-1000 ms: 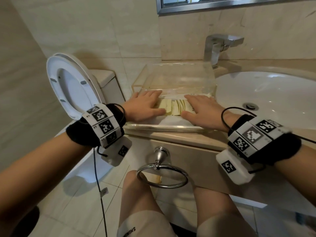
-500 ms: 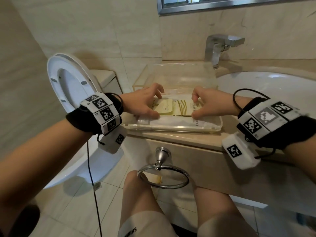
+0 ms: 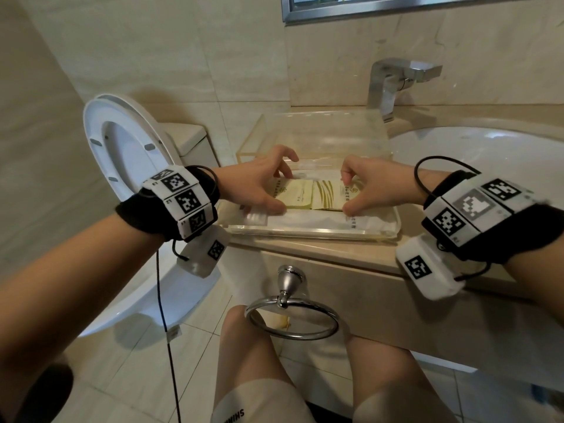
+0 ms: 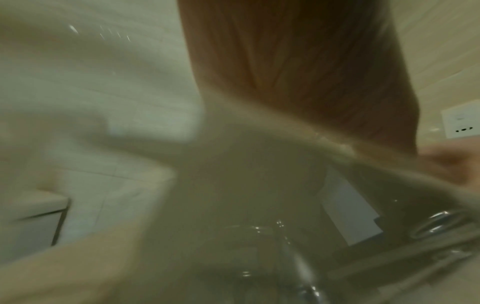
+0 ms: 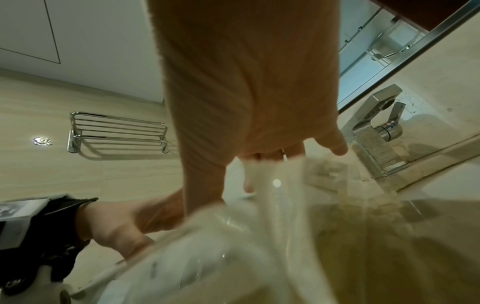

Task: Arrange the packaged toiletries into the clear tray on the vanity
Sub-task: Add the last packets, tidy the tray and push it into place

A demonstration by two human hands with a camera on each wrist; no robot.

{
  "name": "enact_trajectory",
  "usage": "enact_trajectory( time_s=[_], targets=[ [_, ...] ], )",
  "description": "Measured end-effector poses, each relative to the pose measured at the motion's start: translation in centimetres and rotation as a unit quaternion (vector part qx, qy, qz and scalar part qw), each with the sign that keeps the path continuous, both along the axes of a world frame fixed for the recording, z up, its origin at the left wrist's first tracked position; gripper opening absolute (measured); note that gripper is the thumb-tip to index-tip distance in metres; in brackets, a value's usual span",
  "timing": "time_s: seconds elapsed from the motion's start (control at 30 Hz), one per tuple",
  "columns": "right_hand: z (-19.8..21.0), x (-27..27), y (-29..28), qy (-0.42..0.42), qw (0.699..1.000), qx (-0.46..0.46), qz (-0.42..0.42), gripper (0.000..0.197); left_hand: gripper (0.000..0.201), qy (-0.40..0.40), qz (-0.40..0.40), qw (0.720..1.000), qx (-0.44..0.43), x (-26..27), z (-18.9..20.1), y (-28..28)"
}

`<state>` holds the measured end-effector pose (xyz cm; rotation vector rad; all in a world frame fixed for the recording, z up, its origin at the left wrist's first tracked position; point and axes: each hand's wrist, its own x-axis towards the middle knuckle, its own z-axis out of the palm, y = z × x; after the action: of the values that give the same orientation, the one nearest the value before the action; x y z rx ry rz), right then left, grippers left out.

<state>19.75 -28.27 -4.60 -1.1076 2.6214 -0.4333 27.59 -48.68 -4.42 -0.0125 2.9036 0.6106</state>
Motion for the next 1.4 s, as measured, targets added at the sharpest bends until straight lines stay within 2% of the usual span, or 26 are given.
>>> enact_trajectory(
  time_s=[0.47, 0.63, 0.73, 0.87, 1.07, 1.2, 1.3, 1.4],
  targets=[
    [0.2, 0.0, 0.3, 0.005, 1.0, -0.006, 0.01, 0.034, 0.079, -0.008, -0.018, 1.0, 0.009, -0.2, -0.1, -0.2],
    [0.9, 0.1, 0.5, 0.013, 0.998, -0.059, 0.004, 0.025, 0.072, 0.04, -0.036, 0.999, 0.007, 0.6, 0.1, -0.7],
    [1.4, 0.7, 0.0, 0.023, 0.998, -0.046, 0.025, 0.032, 0.074, 0.025, -0.057, 0.998, -0.031, 1.6, -0.2, -1.0],
    [1.8, 1.9, -1.8, 0.027, 0.998, -0.01, 0.058, 0.04, 0.066, 0.023, -0.056, 0.991, -0.123, 2.2, -1.1, -1.4],
    [0.8, 3.3, -4.0, 0.016, 0.996, 0.023, 0.082, 0.048, 0.088, 0.041, -0.027, 0.985, -0.163, 2.6, -2.2, -1.0],
    [0.3, 3.5, -4.1, 0.007, 0.996, 0.04, 0.076, 0.049, 0.083, 0.052, 0.009, 0.98, -0.194, 2.9, -2.7, -0.9],
    [0.3, 3.4, -4.0, -0.003, 0.996, 0.047, 0.075, 0.05, 0.092, 0.049, 0.018, 0.981, -0.187, 3.1, -2.9, -1.1],
    [0.3, 3.4, -4.0, -0.007, 0.996, 0.051, 0.075, 0.05, 0.091, 0.04, 0.019, 0.986, -0.163, 3.2, -3.1, -1.2]
  ],
)
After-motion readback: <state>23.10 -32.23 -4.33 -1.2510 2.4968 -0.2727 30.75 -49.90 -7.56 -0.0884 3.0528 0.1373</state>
